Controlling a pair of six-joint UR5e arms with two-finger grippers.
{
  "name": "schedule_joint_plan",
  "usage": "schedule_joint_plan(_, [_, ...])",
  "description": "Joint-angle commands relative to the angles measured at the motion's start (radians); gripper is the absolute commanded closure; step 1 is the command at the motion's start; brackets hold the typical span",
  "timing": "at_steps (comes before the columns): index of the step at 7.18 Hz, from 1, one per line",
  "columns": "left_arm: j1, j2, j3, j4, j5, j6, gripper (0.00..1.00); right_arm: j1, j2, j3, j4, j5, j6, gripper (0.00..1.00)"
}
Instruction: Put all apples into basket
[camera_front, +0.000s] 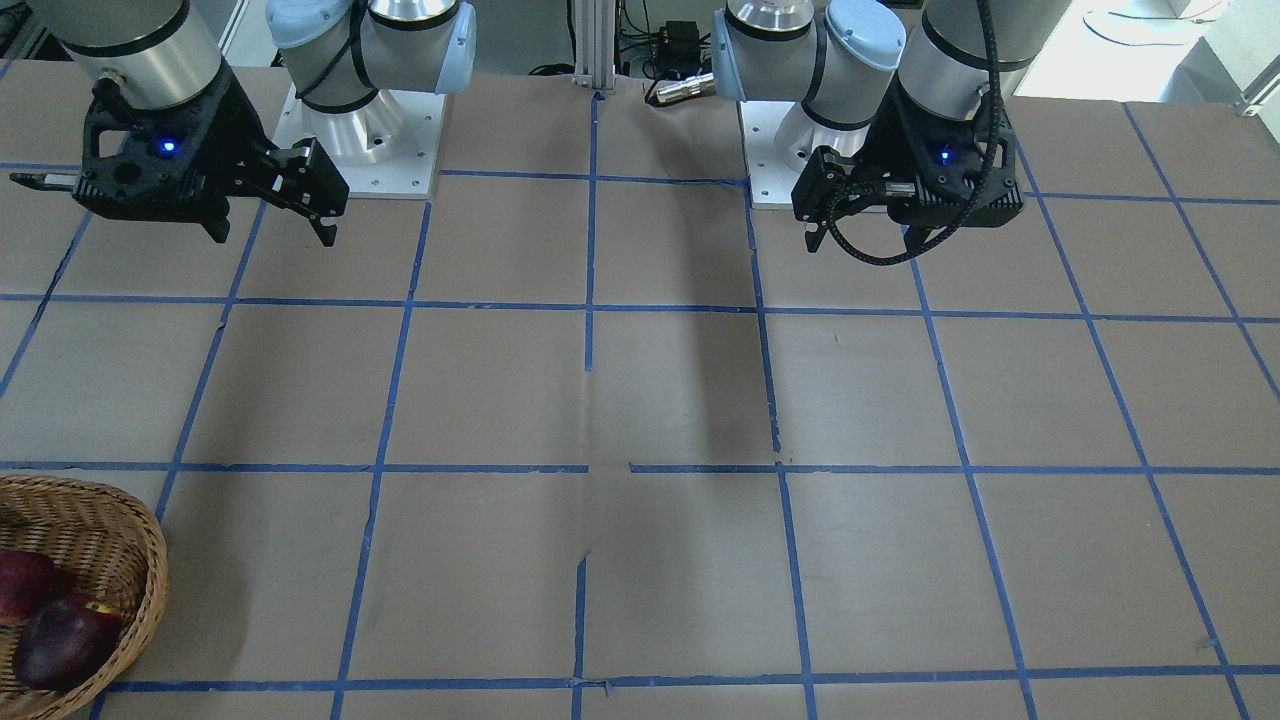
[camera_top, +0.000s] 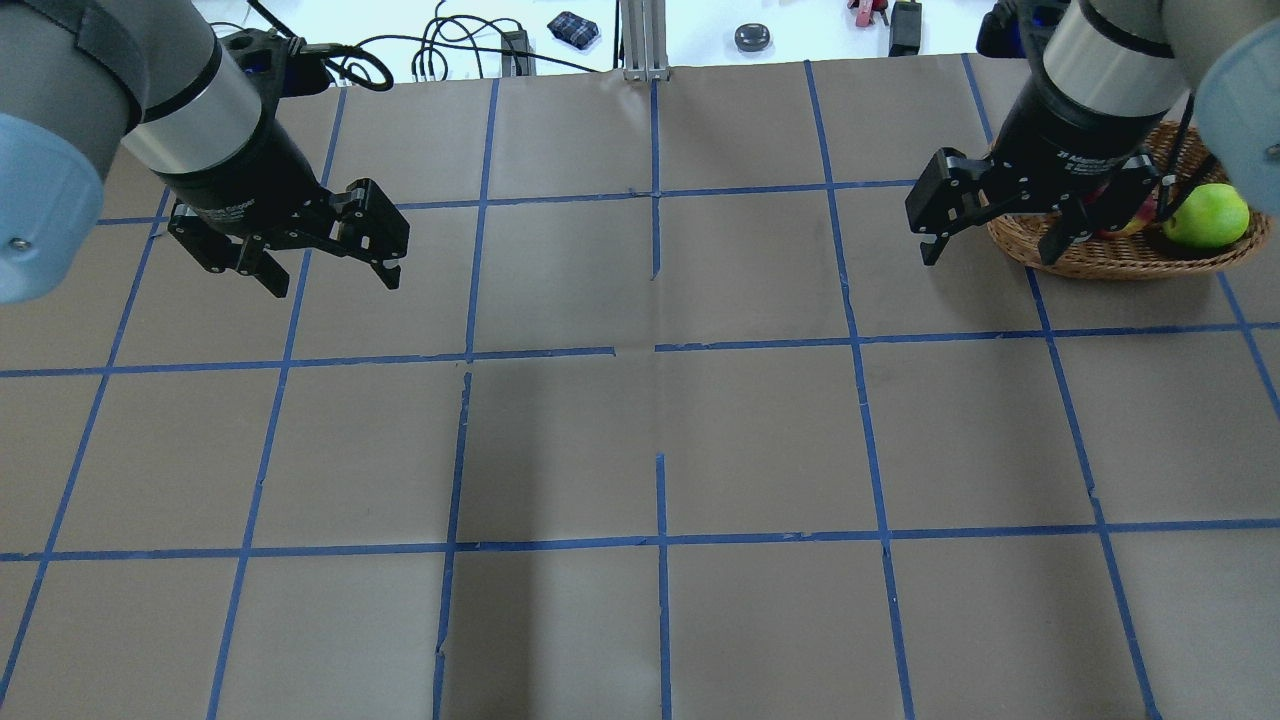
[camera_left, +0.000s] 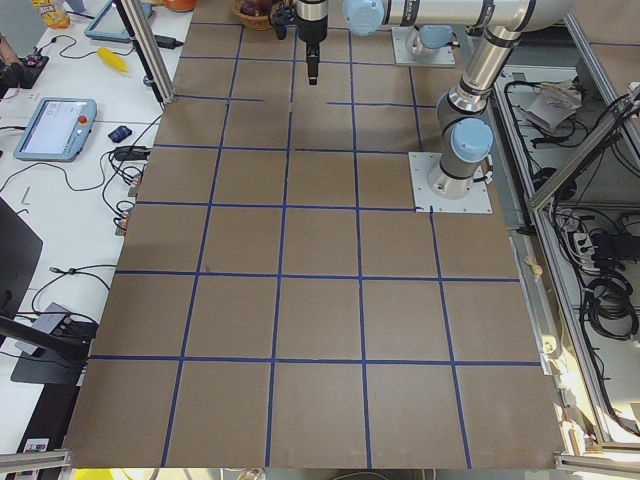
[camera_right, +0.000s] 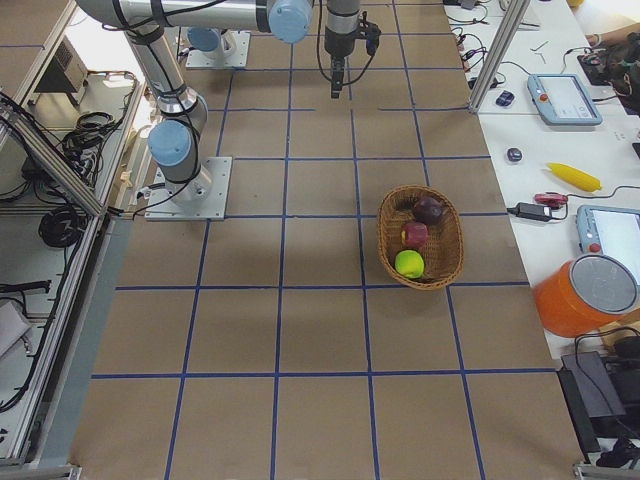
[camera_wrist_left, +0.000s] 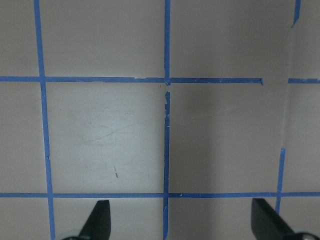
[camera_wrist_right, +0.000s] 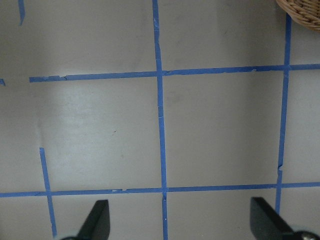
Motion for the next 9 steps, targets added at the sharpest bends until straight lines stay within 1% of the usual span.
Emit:
schedule_joint_plan(1, [0.001, 0.002, -0.001, 0.000, 0.000, 0.000, 0.00, 0.021, -0.005, -0.002, 0.015, 0.012, 0.019, 0.00])
schedule_joint_plan(2, [0.001, 0.002, -0.001, 0.000, 0.000, 0.000, 0.00, 0.012, -0.002, -0.008, 0.015, 0.031, 0.019, 0.00])
schedule_joint_plan(4, [0.001, 0.002, -0.001, 0.000, 0.000, 0.000, 0.00, 0.007, 0.002, -0.034, 0.052, 0.031, 0.045, 0.00])
schedule_joint_plan(9, [0.001, 0.002, -0.001, 0.000, 0.000, 0.000, 0.00, 0.005, 0.003, -0.033, 0.052, 0.020, 0.076, 0.00])
